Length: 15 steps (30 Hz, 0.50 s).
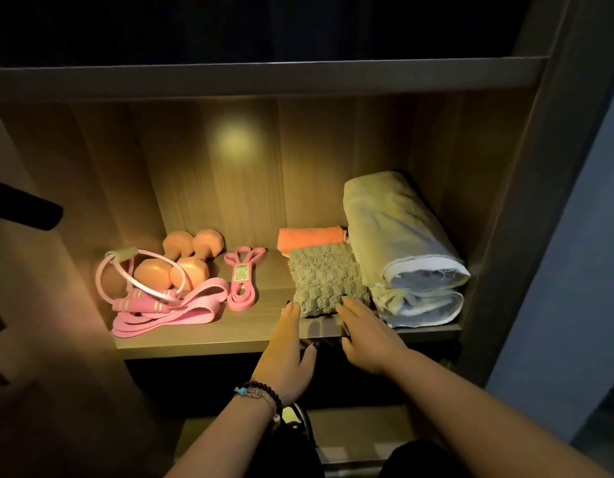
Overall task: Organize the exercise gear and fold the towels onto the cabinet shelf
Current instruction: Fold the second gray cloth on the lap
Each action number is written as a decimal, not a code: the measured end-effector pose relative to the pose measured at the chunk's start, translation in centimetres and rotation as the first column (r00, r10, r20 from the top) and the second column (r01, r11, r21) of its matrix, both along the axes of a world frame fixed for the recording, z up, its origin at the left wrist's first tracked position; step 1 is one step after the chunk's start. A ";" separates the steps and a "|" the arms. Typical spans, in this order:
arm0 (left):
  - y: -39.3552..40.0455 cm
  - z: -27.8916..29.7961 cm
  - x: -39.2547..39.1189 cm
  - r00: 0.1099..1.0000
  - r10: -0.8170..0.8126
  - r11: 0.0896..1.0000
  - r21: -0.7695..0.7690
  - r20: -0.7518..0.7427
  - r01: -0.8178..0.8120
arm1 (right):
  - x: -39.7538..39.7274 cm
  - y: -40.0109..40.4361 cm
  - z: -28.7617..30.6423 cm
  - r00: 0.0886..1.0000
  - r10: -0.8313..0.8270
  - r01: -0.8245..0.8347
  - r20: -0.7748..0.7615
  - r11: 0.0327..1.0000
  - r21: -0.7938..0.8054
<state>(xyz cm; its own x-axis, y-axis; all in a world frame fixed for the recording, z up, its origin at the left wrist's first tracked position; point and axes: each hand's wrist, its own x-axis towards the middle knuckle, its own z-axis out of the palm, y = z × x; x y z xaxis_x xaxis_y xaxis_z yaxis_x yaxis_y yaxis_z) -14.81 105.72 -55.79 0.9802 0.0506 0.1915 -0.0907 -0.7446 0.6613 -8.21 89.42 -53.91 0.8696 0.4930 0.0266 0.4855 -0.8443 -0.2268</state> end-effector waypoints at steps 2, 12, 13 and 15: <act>0.0 -0.5 1.1 1.000 0.025 0.999 -0.020 -0.003 -0.025 | 1.3 0.0 -0.4 1.000 0.002 -0.002 -0.014 1.000 -0.001; -0.1 -2.4 8.0 0.980 0.188 0.961 -0.220 0.071 -0.169 | 5.0 0.1 -1.8 0.988 0.044 -0.024 0.148 0.991 -0.132; -0.1 -2.6 8.6 0.978 0.196 0.959 -0.223 0.072 -0.176 | 5.3 0.2 -1.9 0.990 0.038 -0.018 0.137 0.990 -0.141; 0.1 -2.9 9.9 0.972 0.231 0.952 -0.217 0.051 -0.215 | 6.2 0.3 -2.3 0.990 0.039 -0.018 0.136 0.988 -0.154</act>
<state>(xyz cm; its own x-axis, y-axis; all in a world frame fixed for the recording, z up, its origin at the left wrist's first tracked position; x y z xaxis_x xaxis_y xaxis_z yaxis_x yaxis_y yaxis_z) -4.94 105.78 -58.68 0.9226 0.3129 0.2258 0.0064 -0.5975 0.8019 -2.02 89.70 -56.24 0.8483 0.5252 0.0680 0.5277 -0.8490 -0.0260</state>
